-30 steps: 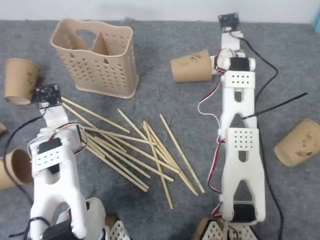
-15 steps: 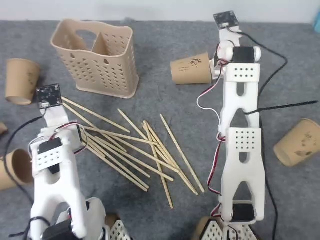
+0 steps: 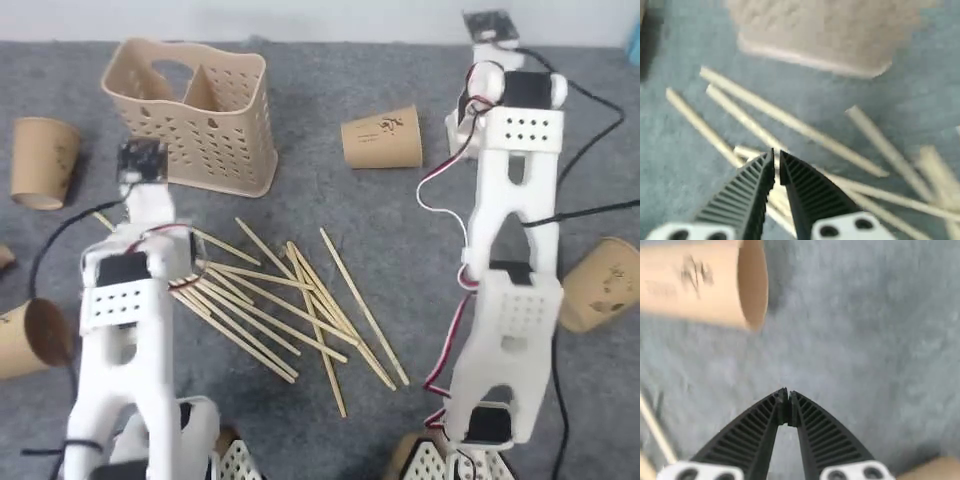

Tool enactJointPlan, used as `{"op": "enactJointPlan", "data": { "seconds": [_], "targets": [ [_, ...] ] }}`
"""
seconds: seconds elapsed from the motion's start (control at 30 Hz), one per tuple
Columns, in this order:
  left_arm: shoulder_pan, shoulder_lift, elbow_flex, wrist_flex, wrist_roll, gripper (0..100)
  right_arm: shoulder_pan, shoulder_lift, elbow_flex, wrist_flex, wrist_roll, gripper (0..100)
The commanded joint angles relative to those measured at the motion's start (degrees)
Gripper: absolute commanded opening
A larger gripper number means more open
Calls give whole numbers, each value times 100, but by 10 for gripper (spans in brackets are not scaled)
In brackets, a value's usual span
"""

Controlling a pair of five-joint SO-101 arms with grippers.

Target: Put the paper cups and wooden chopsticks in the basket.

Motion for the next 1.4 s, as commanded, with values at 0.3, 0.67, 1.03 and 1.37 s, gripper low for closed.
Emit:
{"op": "enactJointPlan", "data": {
  "seconds": [0.3,0.67,1.03,1.37],
  "targets": [
    [2356,290,-2536,774,580,233,637,-2158,5556,-2167,-70,8],
    [3103,3385,-4945,264,844,192,778,-3468,8545,-4365,176,8],
    [3086,5697,-6563,-905,1635,191,787,-3890,9090,-4769,422,8],
    [3007,7807,-8822,-1407,2171,191,787,-3881,9090,-4760,422,8]
  ]
}}
